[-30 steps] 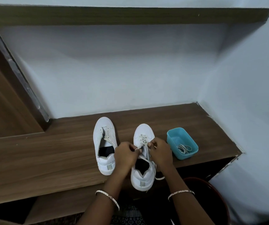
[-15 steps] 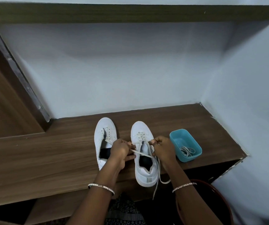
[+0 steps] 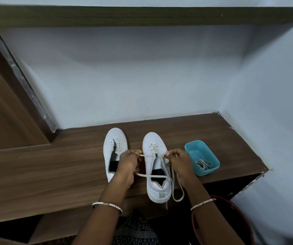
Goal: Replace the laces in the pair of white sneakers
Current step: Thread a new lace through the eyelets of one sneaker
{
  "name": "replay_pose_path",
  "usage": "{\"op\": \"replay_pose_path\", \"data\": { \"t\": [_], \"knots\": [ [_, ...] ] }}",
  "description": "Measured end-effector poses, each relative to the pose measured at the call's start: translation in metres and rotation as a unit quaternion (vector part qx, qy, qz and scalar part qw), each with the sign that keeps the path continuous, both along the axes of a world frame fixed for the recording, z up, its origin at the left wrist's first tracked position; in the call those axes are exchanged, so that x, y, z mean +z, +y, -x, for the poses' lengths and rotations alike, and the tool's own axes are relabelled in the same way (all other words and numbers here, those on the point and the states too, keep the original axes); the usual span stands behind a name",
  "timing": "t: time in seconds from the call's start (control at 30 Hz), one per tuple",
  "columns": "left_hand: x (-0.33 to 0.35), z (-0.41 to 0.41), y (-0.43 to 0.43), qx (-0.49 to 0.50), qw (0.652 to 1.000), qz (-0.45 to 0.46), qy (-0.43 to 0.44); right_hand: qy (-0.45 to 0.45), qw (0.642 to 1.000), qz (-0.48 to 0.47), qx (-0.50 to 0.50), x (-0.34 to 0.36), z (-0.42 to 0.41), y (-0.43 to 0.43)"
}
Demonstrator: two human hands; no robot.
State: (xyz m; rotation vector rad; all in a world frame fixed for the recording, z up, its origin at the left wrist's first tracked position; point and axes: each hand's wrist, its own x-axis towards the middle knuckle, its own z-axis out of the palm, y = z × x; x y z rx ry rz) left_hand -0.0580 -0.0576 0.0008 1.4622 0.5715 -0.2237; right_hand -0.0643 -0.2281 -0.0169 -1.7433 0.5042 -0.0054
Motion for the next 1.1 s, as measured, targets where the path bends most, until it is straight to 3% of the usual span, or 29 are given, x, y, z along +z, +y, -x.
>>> {"op": "replay_pose_path", "data": {
  "t": [0.13, 0.27, 0.37, 0.5, 0.63, 0.7, 0.87, 1.0, 1.1],
  "knots": [
    [-0.01, 0.006, 0.002, -0.105, 0.959, -0.212, -0.153, 0.015, 0.998, 0.056, -0.003, 0.017, 0.007, -0.005],
    [-0.017, 0.014, -0.013, -0.165, 0.876, -0.417, -0.179, 0.008, 0.997, -0.004, 0.074, 0.03, 0.013, -0.003],
    [-0.018, 0.019, -0.023, -0.13, 0.84, -0.487, -0.203, -0.018, 0.994, -0.035, 0.099, 0.038, 0.017, 0.001],
    [-0.023, 0.019, -0.026, -0.098, 0.876, -0.427, -0.202, -0.009, 0.993, 0.041, 0.107, 0.037, 0.016, 0.006],
    [-0.033, 0.012, -0.02, -0.062, 0.955, -0.252, -0.14, 0.001, 0.99, 0.068, 0.123, 0.03, 0.012, 0.007],
    [-0.034, 0.009, -0.018, -0.044, 0.976, -0.185, -0.105, -0.004, 0.989, 0.087, 0.118, 0.026, 0.008, 0.008],
    [-0.034, 0.006, -0.018, -0.041, 0.995, -0.062, -0.06, 0.036, 0.977, 0.171, 0.124, 0.019, -0.002, 0.009],
    [-0.038, 0.003, -0.019, -0.031, 0.998, -0.036, -0.04, 0.091, 0.979, 0.105, 0.15, 0.022, -0.003, 0.005],
    [-0.039, 0.002, -0.017, -0.027, 0.998, -0.03, -0.037, 0.049, 0.986, 0.067, 0.143, 0.029, 0.003, 0.005]
  ]
}}
